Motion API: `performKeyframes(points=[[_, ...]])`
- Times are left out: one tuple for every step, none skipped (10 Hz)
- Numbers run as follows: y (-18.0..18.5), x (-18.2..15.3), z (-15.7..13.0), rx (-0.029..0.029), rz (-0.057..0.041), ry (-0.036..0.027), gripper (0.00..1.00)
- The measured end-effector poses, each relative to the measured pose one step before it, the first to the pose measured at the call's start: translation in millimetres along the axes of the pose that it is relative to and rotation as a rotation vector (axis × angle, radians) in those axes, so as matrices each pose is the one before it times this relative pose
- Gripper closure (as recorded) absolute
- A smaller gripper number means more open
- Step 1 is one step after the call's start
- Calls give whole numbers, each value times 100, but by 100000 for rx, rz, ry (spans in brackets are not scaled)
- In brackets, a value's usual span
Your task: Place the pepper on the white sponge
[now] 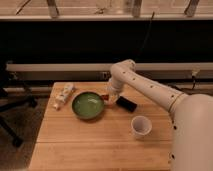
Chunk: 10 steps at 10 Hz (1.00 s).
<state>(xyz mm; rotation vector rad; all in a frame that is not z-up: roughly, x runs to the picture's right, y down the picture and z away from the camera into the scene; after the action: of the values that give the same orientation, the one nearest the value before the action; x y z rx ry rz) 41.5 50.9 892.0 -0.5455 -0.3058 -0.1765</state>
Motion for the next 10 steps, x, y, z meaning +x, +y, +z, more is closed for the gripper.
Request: performKeyframes(points=[[-312, 608, 200, 190, 646, 1073, 100], [-369, 701, 268, 236, 764, 1090, 100], [-836, 877, 34, 1113, 954, 1667, 100], [-420, 492, 43, 637, 484, 963, 100], [-612, 678, 33, 1000, 796, 1190, 100], [-805, 741, 177, 920, 818, 1138, 100], [-721, 368, 126, 744, 392, 741, 100], [-575, 201, 187, 418, 244, 676, 100], [-508, 345, 166, 477, 271, 930, 100], [-595, 449, 181, 520, 506, 850, 100]])
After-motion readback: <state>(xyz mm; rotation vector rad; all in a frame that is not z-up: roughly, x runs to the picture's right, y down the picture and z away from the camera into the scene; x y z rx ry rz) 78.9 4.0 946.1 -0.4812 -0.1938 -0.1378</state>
